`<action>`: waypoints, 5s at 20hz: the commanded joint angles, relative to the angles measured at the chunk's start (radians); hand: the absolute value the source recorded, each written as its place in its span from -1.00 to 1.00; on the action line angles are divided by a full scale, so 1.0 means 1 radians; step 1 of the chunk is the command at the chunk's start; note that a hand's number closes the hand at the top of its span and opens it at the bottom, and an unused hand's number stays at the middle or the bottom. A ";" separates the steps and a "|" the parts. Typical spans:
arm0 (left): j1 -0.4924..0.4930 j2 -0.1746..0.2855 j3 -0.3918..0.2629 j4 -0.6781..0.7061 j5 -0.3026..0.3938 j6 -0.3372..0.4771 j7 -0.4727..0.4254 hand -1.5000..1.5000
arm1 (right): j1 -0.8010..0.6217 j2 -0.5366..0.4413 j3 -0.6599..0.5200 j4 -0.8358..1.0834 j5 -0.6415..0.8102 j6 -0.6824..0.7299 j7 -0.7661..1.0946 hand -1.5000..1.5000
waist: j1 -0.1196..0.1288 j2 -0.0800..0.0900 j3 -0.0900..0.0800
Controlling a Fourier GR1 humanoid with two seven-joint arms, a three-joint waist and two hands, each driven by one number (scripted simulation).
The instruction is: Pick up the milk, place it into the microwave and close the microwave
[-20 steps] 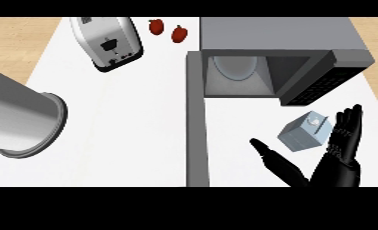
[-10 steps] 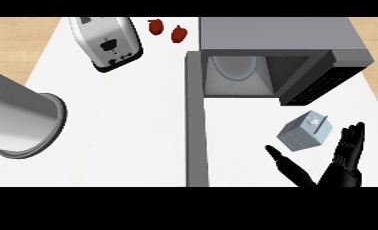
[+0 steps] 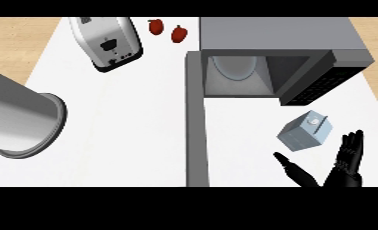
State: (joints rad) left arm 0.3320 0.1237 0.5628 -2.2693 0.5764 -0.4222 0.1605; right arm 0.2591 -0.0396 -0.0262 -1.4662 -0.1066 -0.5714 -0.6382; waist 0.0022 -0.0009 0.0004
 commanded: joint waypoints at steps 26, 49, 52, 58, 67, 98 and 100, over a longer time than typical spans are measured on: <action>0.048 -0.105 0.091 -0.083 0.050 -0.116 0.048 -1.00 | -0.359 -0.065 -0.201 0.592 -0.014 0.086 -0.386 1.00 | 0.003 -0.001 0.000; -0.036 -0.005 0.169 0.069 0.105 -0.123 0.077 -1.00 | -0.419 -0.085 0.116 0.333 0.092 0.505 -0.094 1.00 | -0.006 -0.002 -0.001; 0.023 -0.029 0.197 0.007 0.158 -0.141 0.082 -1.00 | -0.484 -0.011 0.153 0.300 0.140 0.399 0.018 1.00 | 0.000 -0.003 -0.001; 0.016 -0.036 0.208 0.039 0.144 -0.168 0.083 -1.00 | -0.621 -0.012 0.115 0.303 0.164 0.358 0.168 1.00 | 0.005 -0.001 -0.001; -0.093 0.036 0.207 0.157 0.104 -0.161 0.068 -1.00 | -0.954 -0.038 0.076 0.676 0.325 0.234 0.202 1.00 | 0.018 0.007 0.000; -0.159 0.020 0.135 0.226 0.025 -0.225 0.031 -1.00 | -1.320 -0.221 -0.036 1.377 0.496 -0.274 0.113 1.00 | 0.127 0.060 0.003; -0.157 -0.013 0.110 0.202 -0.001 -0.216 0.032 -1.00 | -1.325 -0.260 -0.041 1.399 0.497 -0.318 0.161 -1.00 | 0.125 0.062 0.003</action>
State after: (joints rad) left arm 0.1721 0.1319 0.6919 -2.0522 0.5991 -0.6401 0.1917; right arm -1.0628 -0.2551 -0.0671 -0.1136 0.3772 -0.8150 -0.5283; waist 0.1226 0.0608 0.0049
